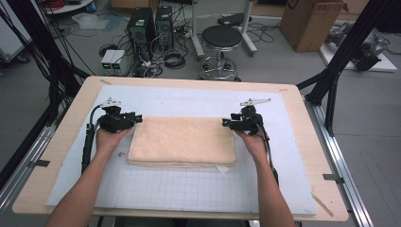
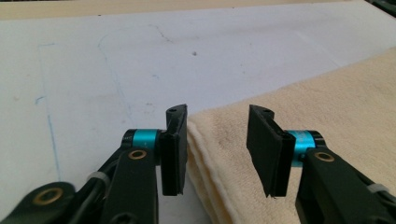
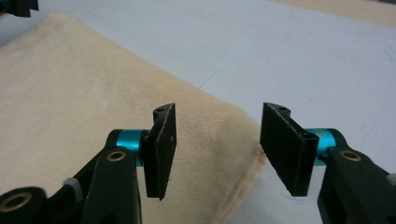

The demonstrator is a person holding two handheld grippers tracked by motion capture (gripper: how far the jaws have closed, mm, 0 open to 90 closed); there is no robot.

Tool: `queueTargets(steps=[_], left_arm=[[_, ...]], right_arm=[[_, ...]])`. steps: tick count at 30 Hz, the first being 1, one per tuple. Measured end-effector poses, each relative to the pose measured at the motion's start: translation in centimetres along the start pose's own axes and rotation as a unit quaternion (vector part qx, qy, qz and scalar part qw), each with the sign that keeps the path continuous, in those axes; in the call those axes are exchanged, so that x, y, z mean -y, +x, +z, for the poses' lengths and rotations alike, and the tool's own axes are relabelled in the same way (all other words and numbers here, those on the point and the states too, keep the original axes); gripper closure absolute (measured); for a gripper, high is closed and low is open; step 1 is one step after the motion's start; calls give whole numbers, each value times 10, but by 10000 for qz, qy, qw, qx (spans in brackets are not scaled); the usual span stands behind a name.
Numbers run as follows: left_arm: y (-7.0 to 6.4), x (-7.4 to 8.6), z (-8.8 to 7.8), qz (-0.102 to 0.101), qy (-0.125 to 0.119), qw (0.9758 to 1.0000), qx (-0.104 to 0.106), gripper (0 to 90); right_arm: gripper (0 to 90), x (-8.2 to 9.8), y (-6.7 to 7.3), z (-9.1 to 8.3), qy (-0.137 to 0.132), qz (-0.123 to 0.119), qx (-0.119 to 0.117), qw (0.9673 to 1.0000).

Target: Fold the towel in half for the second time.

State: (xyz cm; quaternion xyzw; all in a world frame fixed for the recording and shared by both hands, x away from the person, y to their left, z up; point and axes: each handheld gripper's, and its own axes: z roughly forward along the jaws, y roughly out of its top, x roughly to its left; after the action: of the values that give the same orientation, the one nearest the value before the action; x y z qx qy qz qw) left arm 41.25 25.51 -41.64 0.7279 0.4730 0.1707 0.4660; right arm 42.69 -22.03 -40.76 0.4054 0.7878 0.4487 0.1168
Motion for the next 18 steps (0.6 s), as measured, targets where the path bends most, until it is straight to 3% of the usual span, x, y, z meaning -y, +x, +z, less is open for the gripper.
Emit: queueTargets(steps=[8,18], left_arm=[[-4,-3,-13,54,-47,9999,127,500],[-12,-6,-25,185,-88,9994,271,480]], right_arm=[[354,-3,8,-9,-97,-83,-43,9999],[287,-3,14,-15,-23,-93,-69,9999]])
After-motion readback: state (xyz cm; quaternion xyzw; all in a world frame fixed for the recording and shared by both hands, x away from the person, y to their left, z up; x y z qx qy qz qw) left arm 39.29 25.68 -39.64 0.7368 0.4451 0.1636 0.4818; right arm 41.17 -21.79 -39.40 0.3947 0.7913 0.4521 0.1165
